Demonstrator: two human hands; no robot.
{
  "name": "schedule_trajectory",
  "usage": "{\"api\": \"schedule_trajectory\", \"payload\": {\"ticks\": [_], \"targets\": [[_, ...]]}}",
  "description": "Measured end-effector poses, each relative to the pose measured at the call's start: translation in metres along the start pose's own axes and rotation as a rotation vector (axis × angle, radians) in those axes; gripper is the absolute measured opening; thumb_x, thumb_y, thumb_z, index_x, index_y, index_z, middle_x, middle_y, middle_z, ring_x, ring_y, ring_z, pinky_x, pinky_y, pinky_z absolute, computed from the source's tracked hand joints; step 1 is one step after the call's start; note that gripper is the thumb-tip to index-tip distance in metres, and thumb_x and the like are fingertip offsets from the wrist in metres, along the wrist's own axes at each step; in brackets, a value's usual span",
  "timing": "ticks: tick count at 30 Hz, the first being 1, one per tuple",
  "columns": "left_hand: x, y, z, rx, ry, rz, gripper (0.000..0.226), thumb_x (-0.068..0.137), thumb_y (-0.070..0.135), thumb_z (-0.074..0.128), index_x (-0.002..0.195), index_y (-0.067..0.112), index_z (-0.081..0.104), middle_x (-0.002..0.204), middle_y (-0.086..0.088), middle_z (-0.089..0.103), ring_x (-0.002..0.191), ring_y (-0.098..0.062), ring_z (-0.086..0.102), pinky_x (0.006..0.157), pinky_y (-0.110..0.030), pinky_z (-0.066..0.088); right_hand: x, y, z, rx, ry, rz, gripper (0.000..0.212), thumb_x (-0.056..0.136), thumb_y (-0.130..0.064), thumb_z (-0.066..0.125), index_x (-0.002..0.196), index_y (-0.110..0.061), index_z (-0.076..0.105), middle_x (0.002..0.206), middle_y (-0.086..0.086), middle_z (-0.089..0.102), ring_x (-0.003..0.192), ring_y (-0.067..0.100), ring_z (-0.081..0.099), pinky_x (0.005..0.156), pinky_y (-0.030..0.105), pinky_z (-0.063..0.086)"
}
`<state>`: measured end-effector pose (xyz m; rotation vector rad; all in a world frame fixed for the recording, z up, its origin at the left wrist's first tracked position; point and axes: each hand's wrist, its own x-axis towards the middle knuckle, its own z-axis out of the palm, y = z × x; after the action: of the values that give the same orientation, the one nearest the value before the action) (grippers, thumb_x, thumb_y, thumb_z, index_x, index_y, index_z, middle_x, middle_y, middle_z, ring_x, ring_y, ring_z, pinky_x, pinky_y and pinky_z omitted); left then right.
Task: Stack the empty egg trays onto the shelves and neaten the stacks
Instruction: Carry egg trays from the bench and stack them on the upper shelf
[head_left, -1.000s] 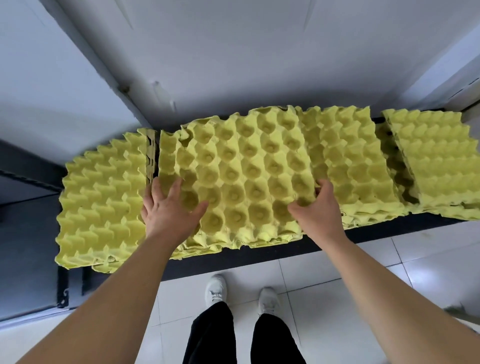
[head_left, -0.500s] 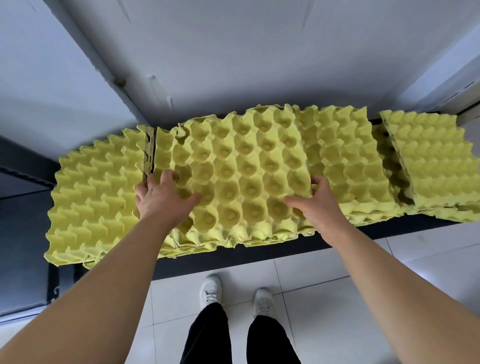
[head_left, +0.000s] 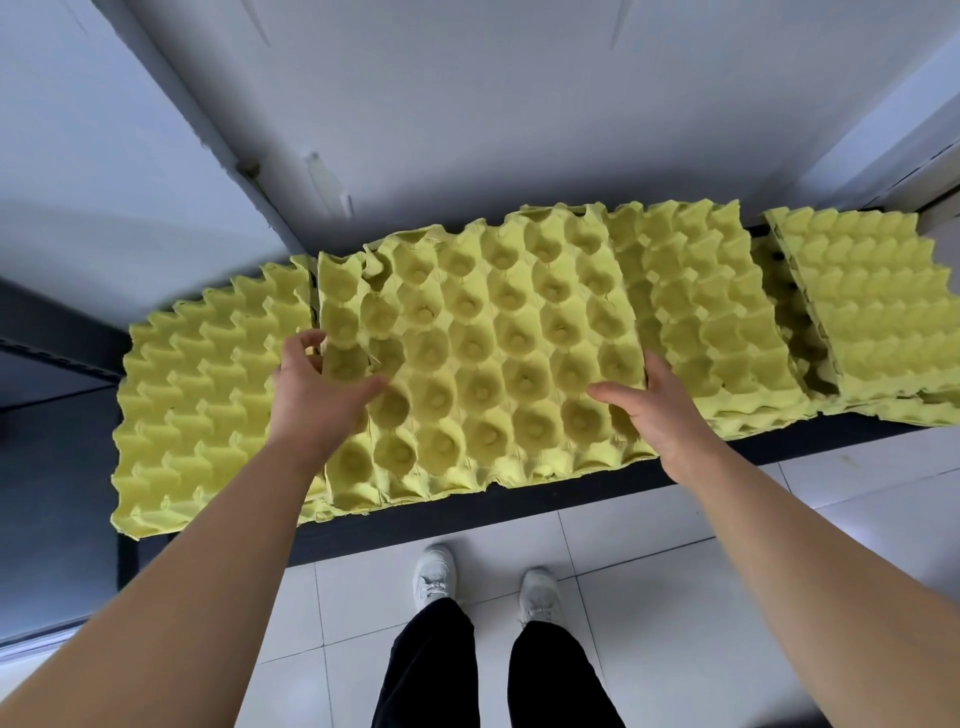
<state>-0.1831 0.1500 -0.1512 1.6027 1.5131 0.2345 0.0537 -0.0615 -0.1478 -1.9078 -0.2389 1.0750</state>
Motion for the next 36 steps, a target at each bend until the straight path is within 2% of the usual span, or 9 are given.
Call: {"api": "schedule_trajectory", "payload": {"ticks": [3,8,10,13,17,20,23,30,36], "targets": [[0.002,-0.007,-0.007,-0.073,-0.013,-0.082,0.097,0.062,0.039,0.087,0.142,0.019,0.037,0.124,0.001,0.052,0.103,-0.018,0.057,0.082,-0.033,0.048,0.001,0.007,0.0,0.027,0.041,0.025,0.05,0.075,-0.02,0.076,0.12,-0.027,0.054,0.112,-0.011,0.065,0.104,0.007,0.059,0.077,0.024,0.04],[-0.006,-0.011,-0.014,-0.236,-0.15,-0.086,0.075,0.067,0.022,0.086,0.134,0.024,0.052,0.11,0.009,0.067,0.1,-0.014,0.065,0.076,-0.026,0.051,0.004,0.005,-0.001,0.002,0.089,0.045,0.072,0.06,-0.034,0.078,0.125,-0.021,0.05,0.11,-0.004,0.066,0.101,0.017,0.063,0.087,0.036,0.048],[-0.011,-0.008,-0.017,-0.254,-0.171,-0.056,0.082,0.068,0.018,0.085,0.139,0.031,0.045,0.112,0.015,0.061,0.106,-0.013,0.062,0.077,-0.024,0.05,0.002,0.003,-0.001,-0.004,0.113,0.046,0.07,0.061,-0.033,0.077,0.124,-0.019,0.05,0.109,-0.002,0.066,0.1,0.018,0.064,0.084,0.035,0.049],[-0.017,-0.001,-0.019,-0.209,-0.19,-0.028,0.107,0.062,0.026,0.089,0.147,0.041,0.026,0.141,0.007,0.04,0.128,-0.019,0.044,0.103,-0.044,0.043,-0.006,-0.003,-0.003,0.009,0.131,0.038,0.063,0.063,-0.03,0.078,0.119,-0.017,0.052,0.107,0.0,0.067,0.098,0.02,0.065,0.083,0.038,0.052],[-0.032,0.012,-0.022,-0.181,-0.19,0.017,0.127,0.05,0.04,0.089,0.151,0.035,0.012,0.151,0.005,0.027,0.135,-0.019,0.033,0.109,-0.047,0.034,-0.018,-0.019,-0.008,0.029,0.187,-0.014,0.047,0.074,-0.019,0.076,0.114,-0.02,0.052,0.104,-0.001,0.067,0.093,0.017,0.065,0.074,0.031,0.05],[-0.039,0.023,-0.026,-0.176,-0.2,0.025,0.131,0.043,0.047,0.089,0.15,0.031,0.016,0.15,0.003,0.032,0.131,-0.021,0.039,0.106,-0.043,0.038,-0.028,-0.033,-0.014,0.019,0.22,-0.059,0.038,0.073,-0.019,0.076,0.105,-0.027,0.056,0.102,-0.002,0.068,0.093,0.017,0.065,0.08,0.034,0.052],[-0.041,0.033,-0.029,-0.249,-0.212,0.024,0.119,0.056,0.03,0.09,0.15,0.029,0.017,0.14,0.007,0.04,0.117,-0.016,0.046,0.095,-0.032,0.042,-0.038,-0.046,-0.019,0.029,0.234,-0.077,0.031,0.075,-0.015,0.075,0.1,-0.026,0.059,0.099,0.0,0.069,0.087,0.018,0.067,0.077,0.036,0.054],[-0.038,0.051,-0.045,-0.397,-0.274,0.051,0.117,0.049,0.021,0.089,0.146,0.032,0.024,0.129,0.0,0.054,0.099,-0.018,0.064,0.069,-0.025,0.052,-0.048,-0.066,-0.028,0.048,0.225,-0.099,0.025,0.08,-0.014,0.072,0.093,-0.021,0.052,0.087,-0.009,0.063,0.077,0.002,0.059,0.06,0.015,0.039],[-0.041,0.058,-0.064,-0.533,-0.275,0.015,0.114,0.049,0.017,0.083,0.146,0.03,0.026,0.123,-0.001,0.059,0.099,-0.019,0.064,0.067,-0.027,0.054,-0.043,-0.061,-0.02,0.002,0.13,-0.134,0.065,0.083,-0.032,0.07,0.138,-0.01,0.043,0.104,-0.01,0.059,0.084,0.003,0.055,0.082,0.02,0.038]]}}
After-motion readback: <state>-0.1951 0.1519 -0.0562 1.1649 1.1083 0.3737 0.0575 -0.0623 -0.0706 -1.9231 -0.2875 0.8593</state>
